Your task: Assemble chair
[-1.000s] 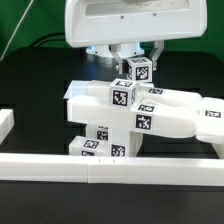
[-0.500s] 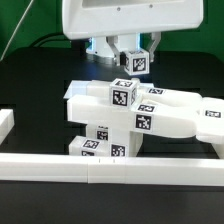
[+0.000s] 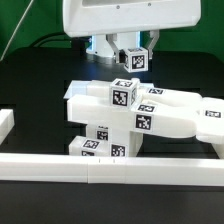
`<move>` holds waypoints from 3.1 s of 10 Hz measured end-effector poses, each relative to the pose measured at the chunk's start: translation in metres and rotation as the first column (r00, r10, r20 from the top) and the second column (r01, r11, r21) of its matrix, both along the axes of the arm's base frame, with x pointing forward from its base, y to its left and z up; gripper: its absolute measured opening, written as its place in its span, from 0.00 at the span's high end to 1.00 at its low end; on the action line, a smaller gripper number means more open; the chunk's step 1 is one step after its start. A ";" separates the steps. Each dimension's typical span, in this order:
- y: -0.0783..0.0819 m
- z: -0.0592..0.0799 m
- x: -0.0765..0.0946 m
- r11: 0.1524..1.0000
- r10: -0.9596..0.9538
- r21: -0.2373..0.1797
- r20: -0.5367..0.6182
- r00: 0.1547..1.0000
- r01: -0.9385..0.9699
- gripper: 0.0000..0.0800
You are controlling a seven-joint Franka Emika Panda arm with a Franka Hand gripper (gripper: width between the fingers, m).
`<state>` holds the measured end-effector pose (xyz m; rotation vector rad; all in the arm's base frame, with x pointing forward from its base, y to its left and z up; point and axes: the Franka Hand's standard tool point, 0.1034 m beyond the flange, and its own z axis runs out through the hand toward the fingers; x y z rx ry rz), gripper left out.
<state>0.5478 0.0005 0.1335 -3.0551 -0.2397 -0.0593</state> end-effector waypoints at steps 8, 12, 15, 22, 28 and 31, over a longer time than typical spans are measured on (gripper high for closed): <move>0.001 -0.011 0.000 1.000 -0.001 -0.006 -0.017 1.000 0.001 0.65; 0.000 -0.014 0.012 1.000 0.001 -0.014 -0.009 1.000 -0.001 0.65; -0.002 -0.018 0.011 1.000 -0.001 -0.015 -0.014 1.000 0.001 0.65; -0.006 -0.018 0.013 1.000 -0.006 -0.019 0.001 1.000 0.006 0.65; -0.006 -0.018 0.014 0.998 -0.064 -0.017 -0.003 0.998 0.064 0.65; -0.003 -0.018 0.014 0.944 -0.330 -0.009 -0.021 0.944 0.330 0.65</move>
Offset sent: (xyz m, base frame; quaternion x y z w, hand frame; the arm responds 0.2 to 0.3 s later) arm 0.0055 0.0038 -0.0039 -0.0074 -0.0198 -0.0152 0.9997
